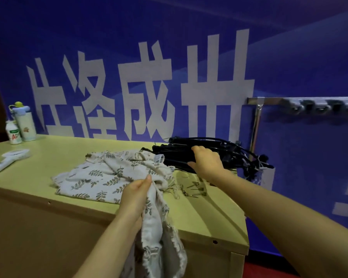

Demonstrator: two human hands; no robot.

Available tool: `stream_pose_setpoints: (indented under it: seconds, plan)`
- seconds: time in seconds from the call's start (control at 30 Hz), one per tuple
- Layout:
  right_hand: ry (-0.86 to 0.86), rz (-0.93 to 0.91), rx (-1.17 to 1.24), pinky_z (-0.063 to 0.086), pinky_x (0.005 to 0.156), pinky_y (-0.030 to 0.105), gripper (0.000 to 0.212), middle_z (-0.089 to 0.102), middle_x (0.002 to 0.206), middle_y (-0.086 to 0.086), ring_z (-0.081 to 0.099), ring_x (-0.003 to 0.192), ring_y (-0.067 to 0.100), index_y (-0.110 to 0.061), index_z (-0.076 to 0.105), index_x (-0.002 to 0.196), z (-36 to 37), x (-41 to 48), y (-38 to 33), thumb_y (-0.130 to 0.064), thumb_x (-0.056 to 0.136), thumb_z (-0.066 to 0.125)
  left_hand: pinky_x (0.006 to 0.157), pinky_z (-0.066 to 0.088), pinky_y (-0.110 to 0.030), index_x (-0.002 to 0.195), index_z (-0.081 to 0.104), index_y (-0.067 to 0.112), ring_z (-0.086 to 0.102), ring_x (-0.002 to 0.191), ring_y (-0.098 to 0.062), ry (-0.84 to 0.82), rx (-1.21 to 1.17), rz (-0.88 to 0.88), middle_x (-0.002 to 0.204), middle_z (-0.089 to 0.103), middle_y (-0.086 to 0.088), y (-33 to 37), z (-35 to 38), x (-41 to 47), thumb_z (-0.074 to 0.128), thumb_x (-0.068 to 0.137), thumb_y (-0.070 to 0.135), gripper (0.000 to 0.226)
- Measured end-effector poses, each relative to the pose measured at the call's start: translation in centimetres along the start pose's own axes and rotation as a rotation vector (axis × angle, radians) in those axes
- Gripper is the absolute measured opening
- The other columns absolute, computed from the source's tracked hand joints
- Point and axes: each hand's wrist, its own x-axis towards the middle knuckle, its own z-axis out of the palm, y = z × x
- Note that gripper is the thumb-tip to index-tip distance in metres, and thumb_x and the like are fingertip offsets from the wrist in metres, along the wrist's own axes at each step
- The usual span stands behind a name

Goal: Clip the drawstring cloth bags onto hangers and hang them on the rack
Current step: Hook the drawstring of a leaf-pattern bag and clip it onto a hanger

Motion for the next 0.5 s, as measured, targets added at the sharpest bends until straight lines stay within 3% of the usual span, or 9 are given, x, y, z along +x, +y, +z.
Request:
stream_pose_setpoints:
  seconds: [0.07, 0.13, 0.23, 0.4, 0.5]
  plan:
    - [-0.060, -0.015, -0.073, 0.039, 0.097, 0.043, 0.050, 0.052, 0.132, 0.009, 0.049, 0.120, 0.030, -0.013, 0.042, 0.134, 0.8, 0.9, 0.9, -0.033, 0.091, 0.057, 0.078, 0.042, -0.038, 0.076, 0.057, 0.012, 0.054, 0.076, -0.026, -0.016, 0.002, -0.033, 0.079, 0.056, -0.013, -0.4, 0.7, 0.2, 0.058, 0.077, 0.058, 0.046]
    - [-0.098, -0.036, -0.135, 0.038, 0.098, 0.043, 0.050, 0.051, 0.133, 0.009, 0.046, 0.122, 0.031, -0.013, 0.041, 0.135, 1.7, 1.3, 1.3, -0.030, 0.091, 0.058, 0.084, 0.048, -0.046, 0.075, 0.063, 0.003, 0.064, 0.082, -0.036, -0.012, -0.001, -0.056, 0.083, 0.065, -0.024, -0.8, 0.8, 0.3, 0.057, 0.084, 0.051, 0.049]
    - [-0.100, -0.074, -0.227, 0.040, 0.094, 0.040, 0.041, 0.050, 0.127, 0.010, 0.046, 0.118, 0.030, -0.012, 0.046, 0.129, 2.8, 1.9, 1.6, -0.023, 0.091, 0.058, 0.095, 0.048, -0.054, 0.090, 0.072, 0.010, 0.067, 0.096, -0.034, -0.025, -0.035, -0.089, 0.094, 0.073, -0.016, -1.4, 0.7, 0.4, 0.055, 0.090, 0.040, 0.035]
    - [0.033, -0.135, -0.321, 0.039, 0.093, 0.037, 0.039, 0.052, 0.122, 0.008, 0.048, 0.114, 0.028, -0.012, 0.051, 0.123, 3.5, 3.4, 1.3, -0.019, 0.087, 0.063, 0.099, 0.047, -0.051, 0.094, 0.071, 0.011, 0.066, 0.102, -0.031, -0.025, -0.087, -0.103, 0.101, 0.073, -0.012, -1.7, 1.0, 0.4, 0.057, 0.089, 0.038, 0.031]
    - [0.105, -0.132, -0.317, 0.039, 0.095, 0.037, 0.040, 0.053, 0.122, 0.008, 0.048, 0.115, 0.027, -0.012, 0.051, 0.122, 2.9, 4.7, 1.5, -0.022, 0.086, 0.063, 0.098, 0.047, -0.042, 0.098, 0.071, 0.012, 0.065, 0.104, -0.025, -0.026, -0.101, -0.094, 0.104, 0.073, -0.007, -1.5, 1.1, 0.2, 0.056, 0.090, 0.035, 0.028]
